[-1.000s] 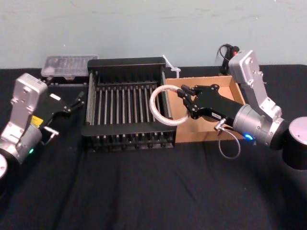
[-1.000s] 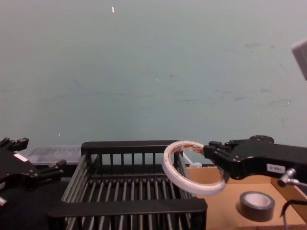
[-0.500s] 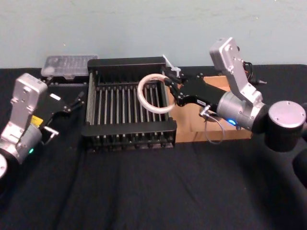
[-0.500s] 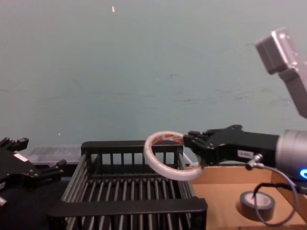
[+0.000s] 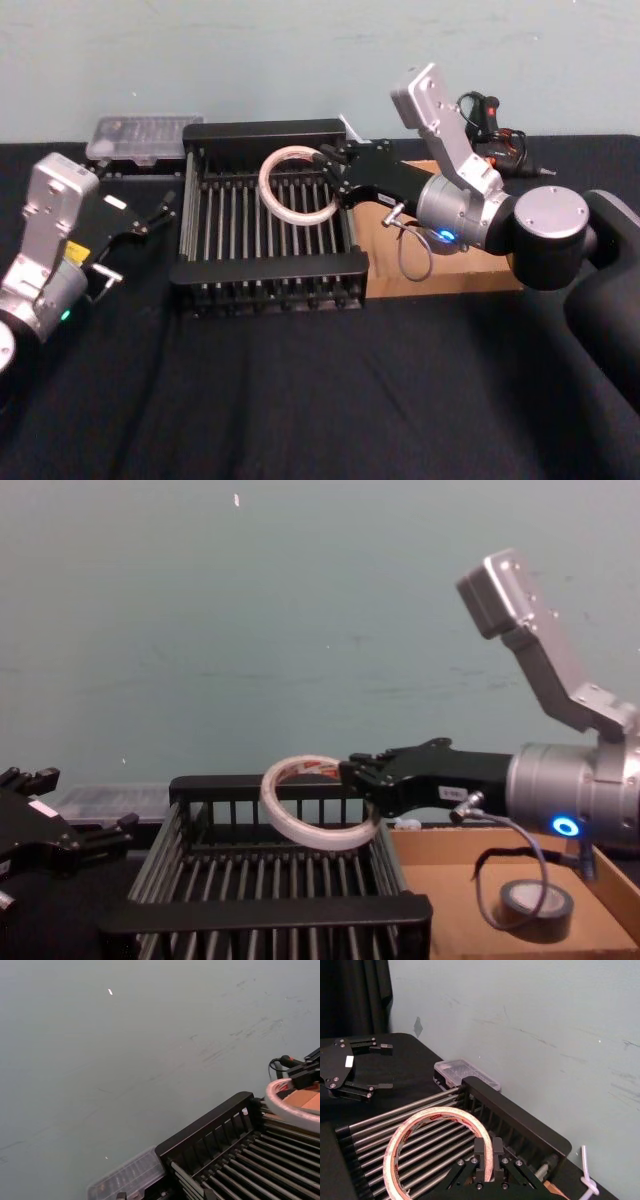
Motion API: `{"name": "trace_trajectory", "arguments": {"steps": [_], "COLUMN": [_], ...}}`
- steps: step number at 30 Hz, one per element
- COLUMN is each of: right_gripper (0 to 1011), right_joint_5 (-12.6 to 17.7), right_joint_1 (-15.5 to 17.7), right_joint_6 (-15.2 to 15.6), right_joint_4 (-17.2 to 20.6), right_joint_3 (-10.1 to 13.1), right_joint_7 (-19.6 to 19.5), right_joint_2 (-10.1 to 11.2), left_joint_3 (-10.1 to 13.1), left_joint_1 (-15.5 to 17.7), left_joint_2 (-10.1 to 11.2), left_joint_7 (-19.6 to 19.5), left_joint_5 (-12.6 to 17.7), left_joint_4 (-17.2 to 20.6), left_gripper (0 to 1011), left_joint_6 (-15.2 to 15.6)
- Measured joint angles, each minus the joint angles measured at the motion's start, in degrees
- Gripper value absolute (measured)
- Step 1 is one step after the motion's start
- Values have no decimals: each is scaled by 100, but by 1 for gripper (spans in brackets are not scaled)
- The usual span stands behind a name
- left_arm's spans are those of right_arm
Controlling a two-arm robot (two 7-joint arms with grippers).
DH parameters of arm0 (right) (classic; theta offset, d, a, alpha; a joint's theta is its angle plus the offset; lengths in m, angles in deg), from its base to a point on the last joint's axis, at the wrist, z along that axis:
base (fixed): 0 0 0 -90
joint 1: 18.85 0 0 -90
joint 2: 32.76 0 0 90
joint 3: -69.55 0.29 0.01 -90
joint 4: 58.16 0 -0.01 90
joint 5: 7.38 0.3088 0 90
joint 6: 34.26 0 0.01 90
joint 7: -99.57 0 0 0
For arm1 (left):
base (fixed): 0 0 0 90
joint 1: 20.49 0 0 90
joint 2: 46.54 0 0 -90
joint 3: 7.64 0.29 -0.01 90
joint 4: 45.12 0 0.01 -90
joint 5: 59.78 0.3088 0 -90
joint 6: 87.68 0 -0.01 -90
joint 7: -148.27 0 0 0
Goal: Pick up the white tape and place it into the black box , Pick up the silver tape and place it into the brown box.
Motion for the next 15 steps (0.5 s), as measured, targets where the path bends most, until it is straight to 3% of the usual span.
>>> {"name": "trace_trajectory", "arguments": {"steps": [15], "right_gripper": [99], "right_joint_5": [-234], "right_joint_1": [-486], "right_joint_6": [-183], "right_joint_4": [-834], "right_joint_3": [-123], "right_joint_7": [99], "right_joint_2": [-389], "left_joint_3": [0], "left_joint_1": [0], "left_joint_2": [0], "left_joint_7": [0], "left_joint_5": [0], "left_joint_4": [0], "left_gripper": [1001], "left_joint_6": [0]}}
